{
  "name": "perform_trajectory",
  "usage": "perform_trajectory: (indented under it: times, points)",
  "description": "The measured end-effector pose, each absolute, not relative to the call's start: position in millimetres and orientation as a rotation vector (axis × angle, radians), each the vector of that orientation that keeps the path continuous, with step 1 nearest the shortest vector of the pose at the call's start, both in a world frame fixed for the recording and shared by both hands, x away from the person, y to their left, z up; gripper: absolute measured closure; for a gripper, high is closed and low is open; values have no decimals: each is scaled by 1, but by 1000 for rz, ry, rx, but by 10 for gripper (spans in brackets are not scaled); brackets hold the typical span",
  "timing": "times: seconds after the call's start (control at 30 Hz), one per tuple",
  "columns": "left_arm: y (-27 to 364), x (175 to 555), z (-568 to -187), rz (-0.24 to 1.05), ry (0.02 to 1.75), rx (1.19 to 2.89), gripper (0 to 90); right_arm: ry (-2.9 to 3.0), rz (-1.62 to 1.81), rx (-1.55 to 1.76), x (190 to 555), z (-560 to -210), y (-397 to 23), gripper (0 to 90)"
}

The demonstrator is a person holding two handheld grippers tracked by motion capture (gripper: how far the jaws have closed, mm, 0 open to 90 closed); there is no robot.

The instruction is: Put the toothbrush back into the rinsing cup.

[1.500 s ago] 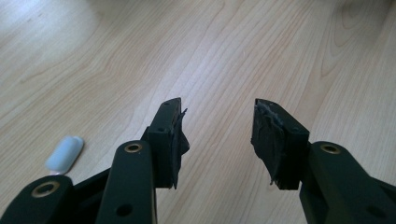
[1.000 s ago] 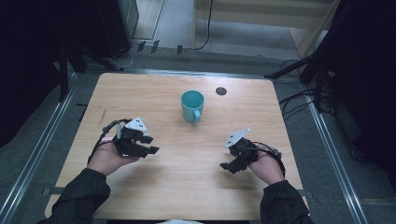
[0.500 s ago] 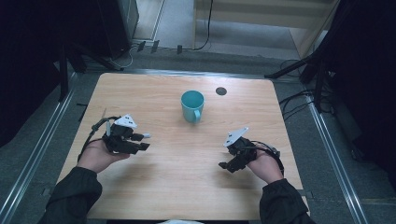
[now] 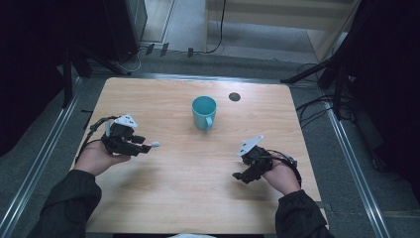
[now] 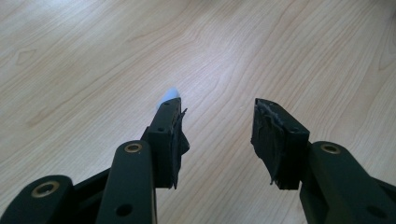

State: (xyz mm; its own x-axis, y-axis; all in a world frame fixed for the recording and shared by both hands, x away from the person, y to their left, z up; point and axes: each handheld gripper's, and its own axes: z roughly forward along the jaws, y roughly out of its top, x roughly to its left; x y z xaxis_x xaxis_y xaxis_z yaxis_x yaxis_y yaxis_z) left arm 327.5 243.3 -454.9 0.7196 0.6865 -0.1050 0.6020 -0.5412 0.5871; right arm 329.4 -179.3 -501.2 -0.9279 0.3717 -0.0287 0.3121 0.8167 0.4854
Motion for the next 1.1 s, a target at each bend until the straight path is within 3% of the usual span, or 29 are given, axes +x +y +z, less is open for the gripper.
perform_trajectory:
  times: [0.33, 1.1]
  points:
    - [248, 343, -439, 118, 958, 2350, 507, 2876, 729, 534, 329, -502, -179, 214]
    - [274, 359, -427, 235, 904, 2618, 565, 2877, 691, 521, 327, -503, -178, 214]
